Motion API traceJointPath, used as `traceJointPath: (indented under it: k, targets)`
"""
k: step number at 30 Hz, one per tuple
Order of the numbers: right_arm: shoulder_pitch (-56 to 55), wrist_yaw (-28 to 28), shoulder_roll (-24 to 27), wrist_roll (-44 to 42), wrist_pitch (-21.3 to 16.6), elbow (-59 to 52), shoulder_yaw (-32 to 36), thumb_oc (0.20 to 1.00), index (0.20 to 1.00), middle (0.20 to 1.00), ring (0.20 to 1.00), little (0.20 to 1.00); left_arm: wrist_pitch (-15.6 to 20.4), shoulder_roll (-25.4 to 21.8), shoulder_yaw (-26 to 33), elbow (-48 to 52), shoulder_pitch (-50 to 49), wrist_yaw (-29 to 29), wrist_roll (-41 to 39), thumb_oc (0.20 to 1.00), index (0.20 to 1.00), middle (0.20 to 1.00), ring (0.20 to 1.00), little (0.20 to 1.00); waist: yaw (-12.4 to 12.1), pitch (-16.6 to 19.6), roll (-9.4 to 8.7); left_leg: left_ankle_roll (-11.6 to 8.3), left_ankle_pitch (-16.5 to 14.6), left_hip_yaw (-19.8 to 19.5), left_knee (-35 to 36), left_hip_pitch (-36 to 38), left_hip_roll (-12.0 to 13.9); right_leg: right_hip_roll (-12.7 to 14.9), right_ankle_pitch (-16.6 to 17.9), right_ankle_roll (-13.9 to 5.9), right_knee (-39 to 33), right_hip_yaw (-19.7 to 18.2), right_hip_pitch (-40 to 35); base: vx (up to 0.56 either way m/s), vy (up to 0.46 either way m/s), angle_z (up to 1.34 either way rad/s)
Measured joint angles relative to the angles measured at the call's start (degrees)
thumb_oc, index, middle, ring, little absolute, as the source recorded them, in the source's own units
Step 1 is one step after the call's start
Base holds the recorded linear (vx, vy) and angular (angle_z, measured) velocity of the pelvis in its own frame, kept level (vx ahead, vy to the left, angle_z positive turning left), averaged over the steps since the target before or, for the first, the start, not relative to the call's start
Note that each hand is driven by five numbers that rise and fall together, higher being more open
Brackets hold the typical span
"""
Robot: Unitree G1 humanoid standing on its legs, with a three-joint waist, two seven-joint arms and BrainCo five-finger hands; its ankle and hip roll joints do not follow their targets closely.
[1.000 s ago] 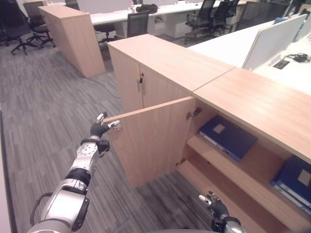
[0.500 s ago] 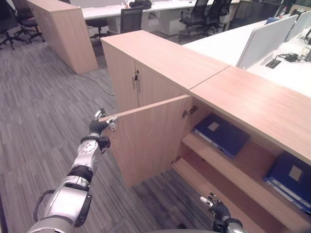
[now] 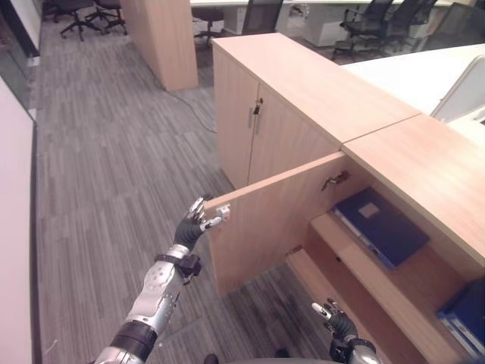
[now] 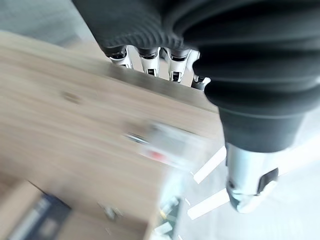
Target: Put the empty folder in the office cabinet
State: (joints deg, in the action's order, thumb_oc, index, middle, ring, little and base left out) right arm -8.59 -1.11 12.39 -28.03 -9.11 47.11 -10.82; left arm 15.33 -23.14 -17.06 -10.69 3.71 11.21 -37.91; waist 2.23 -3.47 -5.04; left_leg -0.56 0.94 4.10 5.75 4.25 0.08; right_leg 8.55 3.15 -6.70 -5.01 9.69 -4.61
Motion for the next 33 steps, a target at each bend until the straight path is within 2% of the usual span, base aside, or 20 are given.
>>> traceJointPath:
  k: [5, 14, 18, 21, 27, 29, 31, 32, 33]
  targets:
    - [0.3, -0.3, -1.3, -3.1, 0.5, 0.7, 2.3, 1.000, 1.000, 1.000, 1.000, 1.000, -1.4, -2.0, -0.6, 5.9, -1.5, 5.6, -3.6, 1.000, 1.000, 1.000, 1.000, 1.000, -1.3, -0.3, 0.65, -0.10, 0.1, -1.2, -0.1, 0.3, 0.0, 0.0, -0.5, 0.05, 0.0, 1.0, -0.8, 0.00, 0.011, 0.12]
    - [1.4, -1.1, -3.5, -9.2, 0.6, 3.9, 2.5, 1.000, 1.000, 1.000, 1.000, 1.000, -2.7, -1.5, -0.9, 10.7, -1.1, 6.0, -9.1, 1.000, 1.000, 1.000, 1.000, 1.000, -1.3, -0.3, 0.71, -0.28, 0.5, -2.9, -0.5, 0.5, -0.1, 0.0, -0.8, 0.18, 0.0, 2.6, -1.6, -0.02, 0.017, 0.09]
    - [1.4, 0.0, -3.8, -11.5, 0.6, 4.6, 2.7, 1.000, 1.000, 1.000, 1.000, 1.000, -2.8, 0.4, -3.5, 11.1, -0.7, 5.9, -11.2, 1.000, 1.000, 1.000, 1.000, 1.000, -1.1, 0.4, 2.00, -0.15, 0.7, -2.4, -0.6, 0.6, -0.3, 0.1, -0.7, 0.18, 0.1, 2.4, -1.0, -0.06, 0.067, -0.02]
    - [2.5, 0.3, -3.8, -12.8, 0.6, 4.5, 5.1, 1.000, 1.000, 1.000, 1.000, 1.000, -2.1, -0.4, -3.3, 11.0, -1.5, 5.8, -11.3, 1.000, 1.000, 1.000, 1.000, 1.000, -1.3, 0.5, 2.93, -0.02, 0.6, -0.4, -0.5, 0.6, -0.4, 0.4, -0.6, -0.09, 0.8, 0.3, -0.1, -0.03, 0.039, -0.31]
    - [0.9, 2.2, -3.7, -13.7, 0.5, 4.7, 9.4, 1.000, 1.000, 1.000, 1.000, 1.000, -2.8, -1.2, -3.5, 11.0, -1.9, 6.0, -11.3, 1.000, 1.000, 1.000, 1.000, 1.000, -0.9, 0.6, 3.29, 0.23, 0.5, 1.0, -0.3, 0.8, -0.8, 0.9, -0.2, -0.70, 1.4, -1.3, 1.1, -0.09, 0.040, -0.14]
    - [1.3, 2.9, -3.6, -15.0, 0.4, 4.5, 10.5, 1.000, 1.000, 1.000, 1.000, 1.000, -3.3, -1.9, -3.4, 10.7, -2.0, 5.8, -11.2, 1.000, 1.000, 1.000, 1.000, 1.000, -0.7, 0.4, 3.75, 0.61, 0.7, 3.5, -0.6, 0.0, -0.9, 0.9, 0.2, -0.89, 2.5, -3.4, 3.8, -0.17, 0.029, -0.56]
    - [3.7, 3.6, -3.6, -15.9, 0.3, 4.4, 11.1, 1.000, 1.000, 1.000, 1.000, 1.000, -4.1, -2.7, -3.6, 10.6, -2.2, 5.7, -11.2, 1.000, 1.000, 1.000, 1.000, 1.000, 0.9, -1.3, 3.92, 0.79, 0.8, 6.3, -0.6, -0.1, -1.0, 0.9, 1.4, -1.45, 2.8, -5.8, 5.6, -0.21, -0.005, -0.70]
    - [4.5, 3.6, -3.6, -15.9, 0.3, 4.4, 11.1, 1.000, 1.000, 1.000, 1.000, 1.000, -4.2, -2.8, -3.6, 10.6, -2.2, 5.7, -11.2, 1.000, 1.000, 1.000, 1.000, 1.000, 1.0, -1.8, 3.94, 0.85, 0.7, 7.5, -0.6, -0.3, -0.9, 0.9, 1.8, -1.59, 3.4, -6.1, 6.8, -0.28, -0.008, -1.14]
    - [6.9, 4.0, -3.5, -15.9, 0.2, 4.3, 11.0, 1.000, 1.000, 1.000, 1.000, 1.000, -4.5, -2.3, -3.5, 10.3, -1.7, 5.6, -11.1, 1.000, 1.000, 1.000, 1.000, 1.000, 0.9, -3.5, 4.52, 2.11, 0.9, 11.3, -0.6, -1.4, -0.1, 2.2, 1.7, -1.98, 4.5, -1.4, 9.8, -0.21, -0.009, -1.23]
